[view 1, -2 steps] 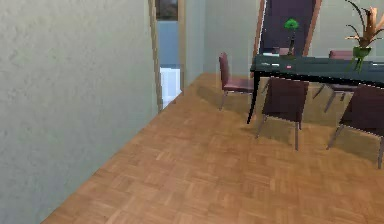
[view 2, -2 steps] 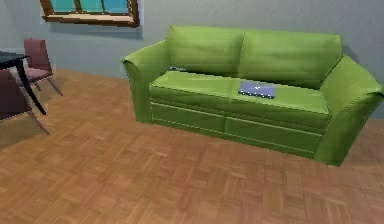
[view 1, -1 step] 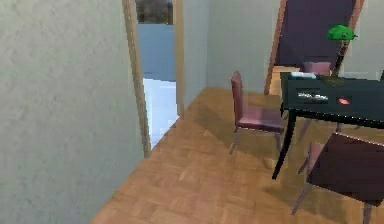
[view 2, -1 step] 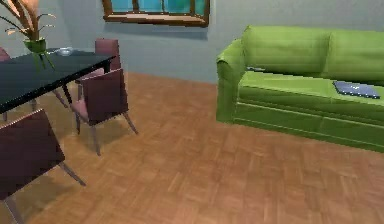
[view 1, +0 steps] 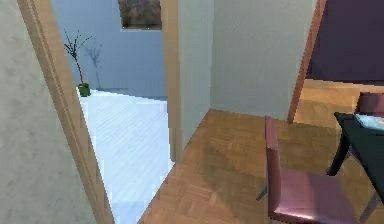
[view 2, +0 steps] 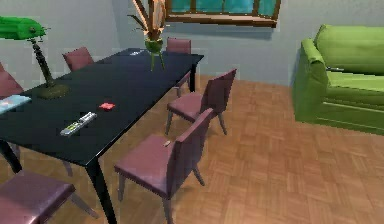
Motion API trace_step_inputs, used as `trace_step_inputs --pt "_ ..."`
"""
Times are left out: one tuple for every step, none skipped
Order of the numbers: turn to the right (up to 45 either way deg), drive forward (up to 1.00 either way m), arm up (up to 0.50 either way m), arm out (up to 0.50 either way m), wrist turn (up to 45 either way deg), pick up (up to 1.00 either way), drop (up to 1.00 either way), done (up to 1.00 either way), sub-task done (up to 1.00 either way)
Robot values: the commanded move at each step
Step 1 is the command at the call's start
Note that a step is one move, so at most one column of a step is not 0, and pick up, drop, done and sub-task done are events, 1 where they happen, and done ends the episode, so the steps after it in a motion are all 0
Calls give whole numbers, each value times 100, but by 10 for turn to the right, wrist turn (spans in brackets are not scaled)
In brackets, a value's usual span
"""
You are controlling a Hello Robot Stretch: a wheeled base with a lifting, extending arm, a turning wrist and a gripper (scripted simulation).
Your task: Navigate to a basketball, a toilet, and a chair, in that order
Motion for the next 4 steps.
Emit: trace_step_inputs --pt "-30 0 0 0 0 0 0 0 0" --pt "0 85 0 0 0 0 0 0 0" --pt "180 0 0 0 0 0 0 0 0" --pt "0 45 0 0 0 0 0 0 0"
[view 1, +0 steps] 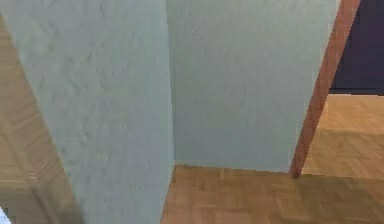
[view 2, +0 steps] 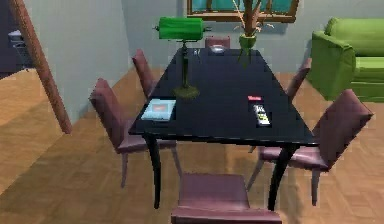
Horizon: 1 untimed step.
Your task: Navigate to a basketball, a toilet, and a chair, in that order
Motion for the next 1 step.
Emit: trace_step_inputs --pt "450 0 0 0 0 0 0 0 0"
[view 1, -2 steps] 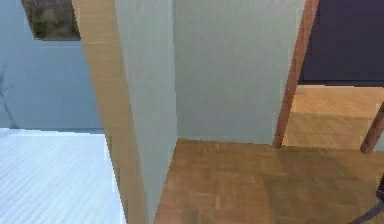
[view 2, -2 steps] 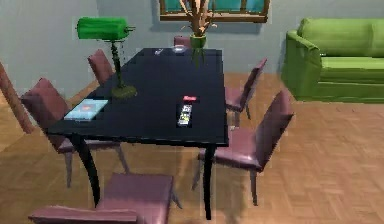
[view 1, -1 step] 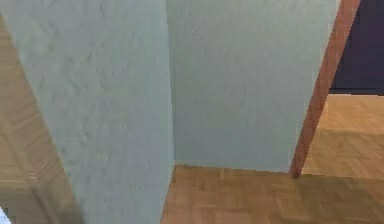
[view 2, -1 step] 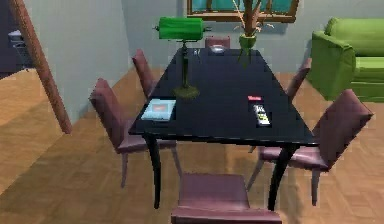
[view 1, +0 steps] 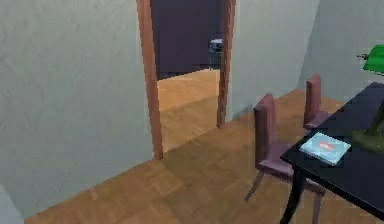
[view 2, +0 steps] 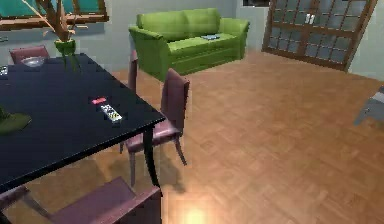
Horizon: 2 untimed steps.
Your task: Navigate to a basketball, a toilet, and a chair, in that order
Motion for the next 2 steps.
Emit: trace_step_inputs --pt "0 100 0 0 0 0 0 0 0" --pt "30 0 0 0 0 0 0 0 0"
